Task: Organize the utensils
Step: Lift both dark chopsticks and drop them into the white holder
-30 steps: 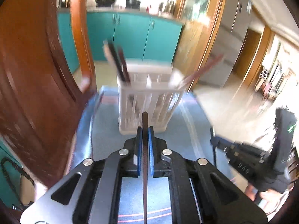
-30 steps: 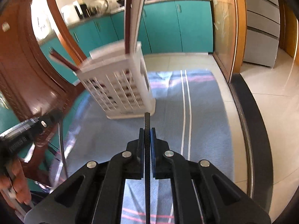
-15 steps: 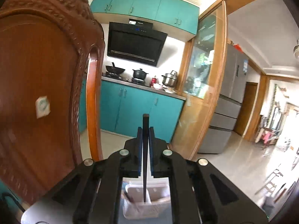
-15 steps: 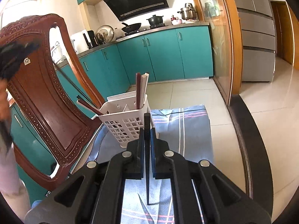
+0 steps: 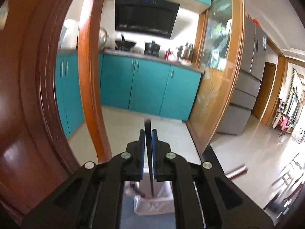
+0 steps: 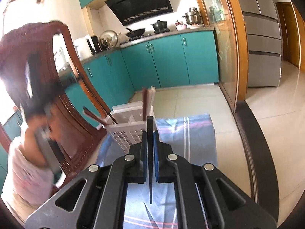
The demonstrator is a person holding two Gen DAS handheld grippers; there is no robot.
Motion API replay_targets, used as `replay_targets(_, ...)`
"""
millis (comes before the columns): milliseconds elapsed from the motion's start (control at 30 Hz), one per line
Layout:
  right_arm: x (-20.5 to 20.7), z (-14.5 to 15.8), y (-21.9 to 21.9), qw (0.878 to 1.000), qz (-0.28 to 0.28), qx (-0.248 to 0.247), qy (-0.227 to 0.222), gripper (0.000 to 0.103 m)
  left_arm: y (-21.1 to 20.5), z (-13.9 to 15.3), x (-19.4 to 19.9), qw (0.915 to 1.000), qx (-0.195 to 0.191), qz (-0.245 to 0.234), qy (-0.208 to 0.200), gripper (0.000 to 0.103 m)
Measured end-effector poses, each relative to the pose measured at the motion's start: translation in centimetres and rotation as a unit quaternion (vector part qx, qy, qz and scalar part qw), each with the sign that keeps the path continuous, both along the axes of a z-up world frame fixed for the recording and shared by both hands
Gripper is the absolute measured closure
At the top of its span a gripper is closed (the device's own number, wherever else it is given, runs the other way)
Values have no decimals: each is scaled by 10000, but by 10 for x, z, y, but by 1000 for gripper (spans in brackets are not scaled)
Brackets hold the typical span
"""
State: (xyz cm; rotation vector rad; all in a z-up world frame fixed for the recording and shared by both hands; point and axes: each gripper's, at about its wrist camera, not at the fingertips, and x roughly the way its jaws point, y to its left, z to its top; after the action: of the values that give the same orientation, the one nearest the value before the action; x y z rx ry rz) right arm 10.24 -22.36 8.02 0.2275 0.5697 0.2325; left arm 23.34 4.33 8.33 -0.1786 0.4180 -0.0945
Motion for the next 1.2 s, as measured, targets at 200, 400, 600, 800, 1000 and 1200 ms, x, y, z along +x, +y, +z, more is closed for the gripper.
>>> replay_targets(200,12,48,5,9958,-123,361,-836,96,24,-36,-8,9977,-541,-74,405,51)
replay_targets(400,48,82,18,9814,-403,772,-1713,96,22,-53,-47,9997,-39,-61,216,43)
replay_targets(600,88,71,46,9804,-670,265,-1834,96,5,-77,-65,9975,460,-384,380,42)
replay_targets(800,119,15,62,9908,-636,-155,-1181,96,0,-91,-69,9956,610,-422,569,42)
replay_targets(1000,112,6,67,9918,-556,-338,-1102,90,-5,-89,-63,9956,668,-365,538,42)
replay_targets(1200,55,33,56,9820,-669,-246,-1750,35,-8,-87,-63,9958,702,-314,501,39)
